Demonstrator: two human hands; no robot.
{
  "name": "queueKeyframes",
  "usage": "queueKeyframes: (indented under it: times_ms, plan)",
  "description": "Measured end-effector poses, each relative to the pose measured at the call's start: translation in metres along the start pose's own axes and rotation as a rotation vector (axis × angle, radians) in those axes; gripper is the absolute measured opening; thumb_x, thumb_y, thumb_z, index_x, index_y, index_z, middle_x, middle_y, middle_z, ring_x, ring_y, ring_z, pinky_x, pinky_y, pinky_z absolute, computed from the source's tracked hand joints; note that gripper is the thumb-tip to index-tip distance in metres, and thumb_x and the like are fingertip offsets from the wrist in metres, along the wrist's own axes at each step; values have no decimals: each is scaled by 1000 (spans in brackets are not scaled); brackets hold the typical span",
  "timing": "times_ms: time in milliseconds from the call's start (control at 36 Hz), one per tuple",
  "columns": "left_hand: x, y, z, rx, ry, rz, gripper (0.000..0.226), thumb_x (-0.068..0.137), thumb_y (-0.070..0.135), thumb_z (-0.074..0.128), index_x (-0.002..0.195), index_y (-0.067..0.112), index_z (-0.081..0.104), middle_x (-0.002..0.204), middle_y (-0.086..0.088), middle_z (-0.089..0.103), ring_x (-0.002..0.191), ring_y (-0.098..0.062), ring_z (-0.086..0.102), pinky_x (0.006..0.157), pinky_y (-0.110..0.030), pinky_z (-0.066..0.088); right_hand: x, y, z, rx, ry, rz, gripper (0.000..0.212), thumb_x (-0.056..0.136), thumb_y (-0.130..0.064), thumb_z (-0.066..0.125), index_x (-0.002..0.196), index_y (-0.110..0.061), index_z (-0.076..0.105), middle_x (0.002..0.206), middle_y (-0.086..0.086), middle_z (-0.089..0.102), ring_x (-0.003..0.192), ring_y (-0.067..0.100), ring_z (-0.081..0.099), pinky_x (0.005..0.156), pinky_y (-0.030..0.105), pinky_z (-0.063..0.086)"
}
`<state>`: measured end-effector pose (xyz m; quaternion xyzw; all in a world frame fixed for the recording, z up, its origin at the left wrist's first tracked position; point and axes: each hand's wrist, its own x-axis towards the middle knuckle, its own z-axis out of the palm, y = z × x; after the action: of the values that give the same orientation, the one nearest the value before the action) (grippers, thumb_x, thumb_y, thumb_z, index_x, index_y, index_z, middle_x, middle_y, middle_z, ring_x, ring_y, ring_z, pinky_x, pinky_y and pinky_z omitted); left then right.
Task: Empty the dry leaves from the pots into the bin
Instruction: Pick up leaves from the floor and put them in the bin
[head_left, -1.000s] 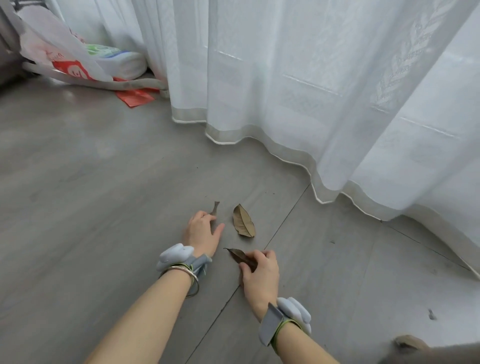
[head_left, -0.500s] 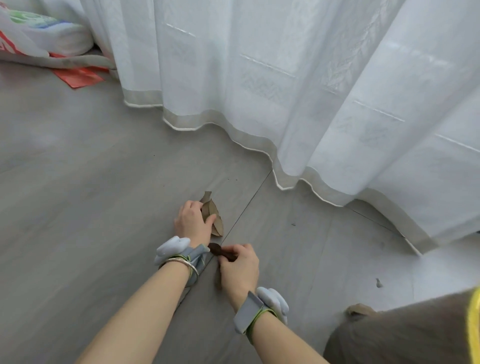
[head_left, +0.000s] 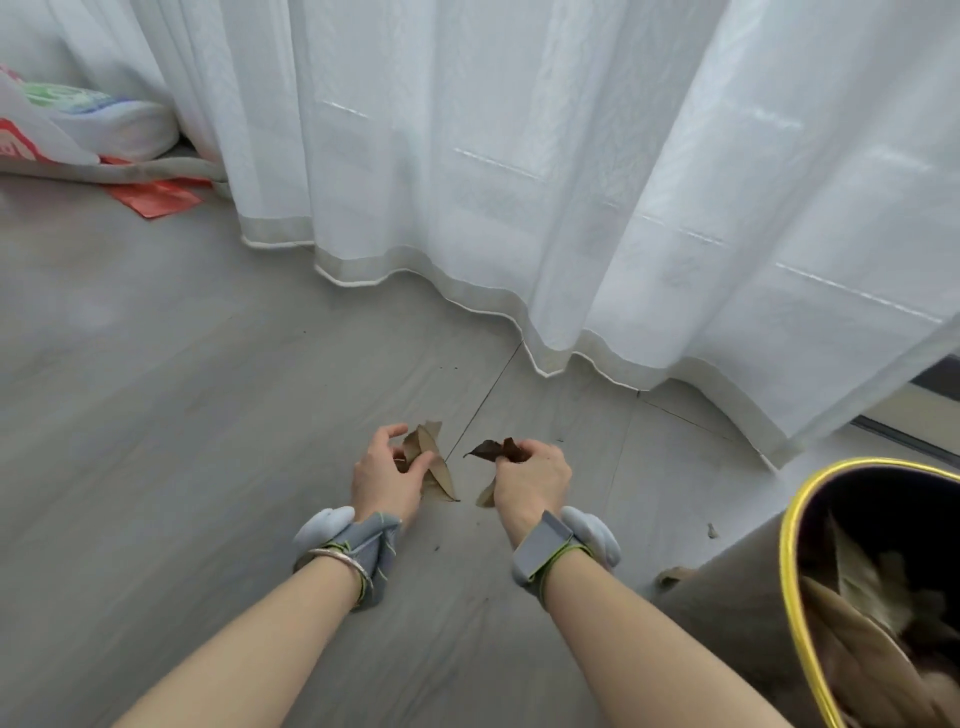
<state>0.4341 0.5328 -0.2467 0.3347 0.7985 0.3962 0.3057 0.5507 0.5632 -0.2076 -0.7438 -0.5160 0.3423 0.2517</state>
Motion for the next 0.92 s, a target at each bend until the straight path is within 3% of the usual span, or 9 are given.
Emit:
queueKeyframes:
  times_ms: [56, 139, 278, 417, 500, 583, 750, 806, 917]
  plan:
    - [-7, 10, -3, -38, -4, 4, 29, 83, 25, 70, 106, 10, 65, 100, -11, 70, 98, -30, 64, 85, -37, 50, -4, -10, -13, 43, 0, 7, 22, 86, -9, 55, 101, -10, 72, 110, 11, 63, 96, 29, 61, 80, 30, 52]
    - [-25, 33, -9, -124, -53, 36, 18, 85, 28, 67, 94, 13, 66, 95, -10, 71, 92, -29, 64, 84, -38, 50, -9, -27, -41, 117, -10, 31, 18, 86, -1, 52, 89, -10, 67, 78, 3, 63, 63, 17, 57, 52, 13, 46]
    - [-59, 79, -20, -270, -161, 112, 8, 93, 24, 58, 97, 18, 59, 98, -8, 67, 99, -27, 62, 94, -42, 50, -7, -66, -96, 194, -4, 29, 31, 78, -3, 64, 109, -1, 66, 107, 13, 66, 104, 30, 64, 91, 36, 53]
    - [-100, 128, -28, -401, -277, 224, 6, 95, 20, 54, 92, 21, 59, 94, -4, 67, 99, -24, 62, 98, -38, 48, -15, -86, -178, 279, -126, -49, 13, 70, 11, 69, 75, 2, 62, 81, 19, 63, 87, 38, 69, 83, 45, 57]
    - [-124, 150, -33, -454, -369, 313, 13, 94, 18, 55, 86, 25, 62, 90, 0, 69, 93, -20, 63, 91, -30, 48, -31, -74, -228, 256, -215, -100, 10, 74, 15, 66, 83, 10, 64, 88, 20, 64, 79, 34, 66, 73, 35, 59]
    - [-150, 165, -32, -410, -459, 418, 8, 92, 21, 59, 88, 25, 65, 91, 1, 73, 89, -14, 67, 87, -26, 50, -44, -48, -273, 177, -269, -127, 26, 76, 11, 67, 101, 16, 64, 88, 17, 66, 70, 22, 66, 63, 19, 59]
    - [-194, 181, -7, -197, -568, 636, 14, 84, 30, 69, 93, 19, 68, 87, 2, 74, 85, -18, 70, 85, -36, 55, -59, 14, -327, 65, -296, -117, 12, 78, 12, 66, 88, 6, 70, 66, 8, 67, 53, 10, 66, 53, 13, 55]
    - [-202, 182, -2, -102, -558, 722, 14, 83, 32, 70, 90, 20, 69, 83, 6, 72, 84, -15, 67, 84, -29, 52, -60, 32, -333, 10, -291, -139, 13, 79, 11, 66, 87, 3, 71, 64, 7, 67, 51, 8, 64, 48, 11, 50]
    - [-219, 188, 11, 107, -524, 835, 16, 84, 35, 67, 95, 24, 71, 87, 12, 62, 91, -7, 56, 78, -12, 39, -61, 61, -343, -165, -281, -190, 16, 79, 2, 69, 88, -10, 74, 82, 8, 73, 69, 12, 69, 66, 16, 55]
